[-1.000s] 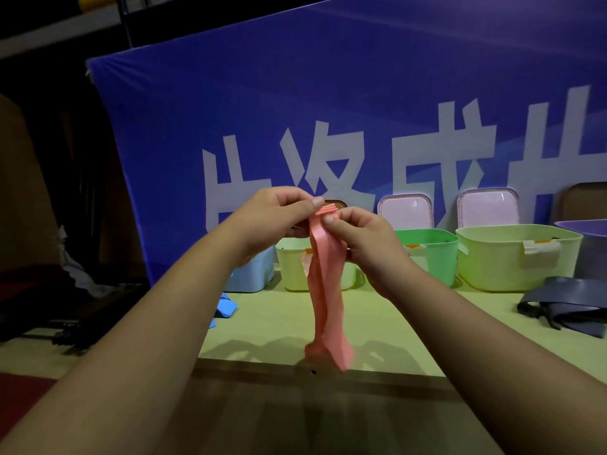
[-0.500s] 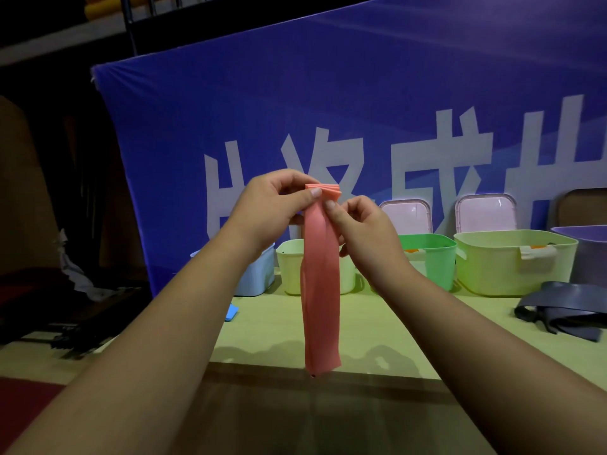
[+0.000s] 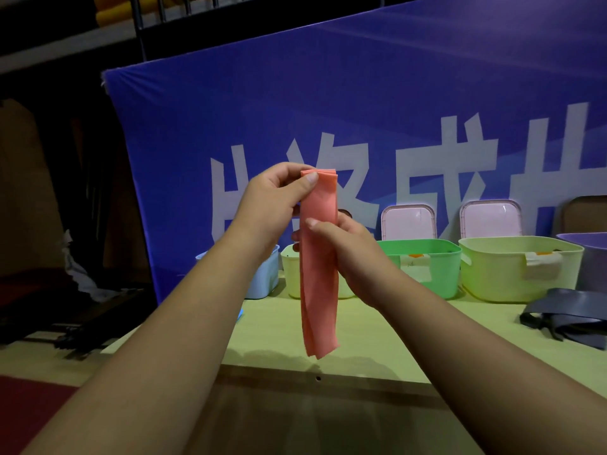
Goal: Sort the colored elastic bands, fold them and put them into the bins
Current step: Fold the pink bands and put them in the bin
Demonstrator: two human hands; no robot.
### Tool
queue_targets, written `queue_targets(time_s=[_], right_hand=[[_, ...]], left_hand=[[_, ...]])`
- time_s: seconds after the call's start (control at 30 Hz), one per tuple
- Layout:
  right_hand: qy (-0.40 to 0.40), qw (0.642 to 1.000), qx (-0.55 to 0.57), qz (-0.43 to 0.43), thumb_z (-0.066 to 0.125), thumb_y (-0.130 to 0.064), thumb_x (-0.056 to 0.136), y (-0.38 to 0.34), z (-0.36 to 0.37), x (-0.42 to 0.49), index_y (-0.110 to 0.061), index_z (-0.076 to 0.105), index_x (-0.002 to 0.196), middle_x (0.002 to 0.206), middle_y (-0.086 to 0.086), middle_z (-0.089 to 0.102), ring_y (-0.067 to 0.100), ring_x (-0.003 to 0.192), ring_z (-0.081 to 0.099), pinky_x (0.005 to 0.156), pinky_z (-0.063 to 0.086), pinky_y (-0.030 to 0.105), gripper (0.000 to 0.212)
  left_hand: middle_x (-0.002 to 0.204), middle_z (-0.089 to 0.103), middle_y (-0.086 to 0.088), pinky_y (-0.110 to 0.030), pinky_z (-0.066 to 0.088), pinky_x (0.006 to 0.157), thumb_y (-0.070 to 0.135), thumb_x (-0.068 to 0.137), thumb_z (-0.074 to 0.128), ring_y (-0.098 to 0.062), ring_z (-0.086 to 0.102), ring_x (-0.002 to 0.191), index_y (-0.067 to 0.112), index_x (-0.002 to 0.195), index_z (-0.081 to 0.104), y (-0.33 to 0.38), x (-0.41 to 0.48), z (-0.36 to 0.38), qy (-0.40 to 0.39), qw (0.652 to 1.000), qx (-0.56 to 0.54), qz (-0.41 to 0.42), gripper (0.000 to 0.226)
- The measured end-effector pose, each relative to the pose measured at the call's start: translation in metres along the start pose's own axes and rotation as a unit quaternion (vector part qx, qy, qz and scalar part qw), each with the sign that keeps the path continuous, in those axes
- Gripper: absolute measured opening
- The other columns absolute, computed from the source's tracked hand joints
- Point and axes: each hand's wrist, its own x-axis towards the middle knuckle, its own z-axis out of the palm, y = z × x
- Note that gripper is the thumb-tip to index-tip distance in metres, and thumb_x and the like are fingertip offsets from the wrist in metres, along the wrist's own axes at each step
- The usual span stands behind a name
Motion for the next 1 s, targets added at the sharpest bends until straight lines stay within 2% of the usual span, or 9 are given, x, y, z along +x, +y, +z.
queue_targets(time_s=[0.1, 0.23, 0.33, 0.43, 0.6, 0.67, 0.83, 0.93, 1.0], right_hand=[[-0.016, 1.000, 0.021, 0.016, 0.067, -0.026, 0.105, 0.002, 0.004, 0.002, -0.017, 0.068, 0.130, 0.113, 0.010, 0.081, 0.031, 0.106, 0.079, 0.101, 0.060, 0.054, 0.027], [-0.034, 0.999, 0.019, 0.032, 0.071, -0.021, 0.102, 0.009, 0.006, 0.002, -0.011, 0.069, 0.128, 0.113, 0.013, 0.081, 0.035, 0.104, 0.079, 0.099, 0.062, 0.052, 0.028], [-0.024, 0.999, 0.009, 0.039, 0.076, -0.023, 0.099, 0.019, 0.006, 0.003, -0.013, 0.072, 0.125, 0.112, 0.014, 0.081, 0.034, 0.102, 0.079, 0.093, 0.064, 0.049, 0.029], [-0.010, 0.998, -0.032, 0.048, 0.082, -0.031, 0.094, 0.026, 0.005, 0.003, -0.023, 0.072, 0.123, 0.107, 0.004, 0.082, 0.022, 0.096, 0.080, 0.086, 0.064, 0.041, 0.032], [-0.014, 0.996, -0.047, 0.068, 0.083, -0.031, 0.094, 0.037, 0.008, 0.002, -0.020, 0.071, 0.127, 0.109, 0.002, 0.082, 0.021, 0.099, 0.079, 0.077, 0.059, 0.034, 0.037], [-0.016, 0.996, -0.043, 0.071, 0.084, -0.030, 0.093, 0.041, 0.010, 0.002, -0.018, 0.073, 0.124, 0.109, 0.005, 0.082, 0.023, 0.099, 0.079, 0.080, 0.059, 0.036, 0.035], [-0.028, 0.996, -0.010, 0.079, 0.084, -0.022, 0.091, 0.046, 0.014, 0.000, -0.011, 0.072, 0.121, 0.110, 0.010, 0.082, 0.023, 0.097, 0.079, 0.082, 0.060, 0.037, 0.033], [-0.032, 0.996, 0.003, 0.082, 0.086, -0.019, 0.089, 0.049, 0.016, 0.001, -0.011, 0.068, 0.125, 0.111, 0.010, 0.082, 0.028, 0.101, 0.080, 0.095, 0.061, 0.050, 0.041], [-0.031, 0.996, 0.002, 0.084, 0.086, -0.018, 0.088, 0.052, 0.017, 0.002, -0.011, 0.069, 0.123, 0.110, 0.012, 0.081, 0.030, 0.099, 0.080, 0.097, 0.060, 0.053, 0.039]], left_hand=[[0.111, 0.078, 0.001, -0.037, 0.063, 0.070, 0.033, 0.105, 0.069, -0.027, 0.077, 0.105, 0.029, 0.114, 0.076, -0.004, 0.000, 0.000, 0.015, 1.000, -0.018, -0.006, 0.012], [0.111, 0.078, 0.005, -0.050, 0.066, 0.088, 0.039, 0.104, 0.069, -0.024, 0.075, 0.110, 0.033, 0.115, 0.075, -0.008, 0.001, -0.002, 0.025, 0.999, -0.028, -0.008, 0.014], [0.108, 0.078, 0.006, -0.044, 0.067, 0.086, 0.037, 0.104, 0.069, -0.021, 0.075, 0.108, 0.030, 0.118, 0.073, -0.009, 0.002, -0.005, 0.029, 0.999, -0.031, -0.008, 0.016], [0.102, 0.079, 0.006, -0.038, 0.064, 0.081, 0.035, 0.104, 0.069, -0.020, 0.076, 0.105, 0.029, 0.118, 0.074, -0.011, 0.003, -0.009, 0.034, 0.999, -0.019, -0.006, 0.015], [0.098, 0.078, 0.004, -0.038, 0.066, 0.077, 0.035, 0.105, 0.069, -0.022, 0.077, 0.098, 0.030, 0.116, 0.073, -0.022, 0.004, -0.010, 0.047, 0.999, -0.009, -0.013, 0.013], [0.096, 0.078, 0.005, -0.037, 0.065, 0.075, 0.034, 0.105, 0.068, -0.022, 0.077, 0.098, 0.031, 0.116, 0.073, -0.027, 0.004, -0.009, 0.053, 0.998, -0.012, -0.015, 0.012], [0.103, 0.078, 0.004, -0.043, 0.066, 0.080, 0.037, 0.105, 0.069, -0.027, 0.075, 0.106, 0.034, 0.116, 0.074, -0.037, 0.006, -0.006, 0.069, 0.997, -0.020, -0.018, 0.013], [0.103, 0.077, 0.003, -0.040, 0.065, 0.078, 0.037, 0.105, 0.067, -0.025, 0.075, 0.104, 0.034, 0.117, 0.073, -0.040, 0.008, -0.007, 0.068, 0.998, -0.006, -0.017, 0.013], [0.104, 0.078, 0.004, -0.037, 0.065, 0.077, 0.037, 0.106, 0.067, -0.023, 0.075, 0.103, 0.033, 0.119, 0.072, -0.043, 0.009, -0.009, 0.068, 0.998, 0.010, -0.010, 0.015]])
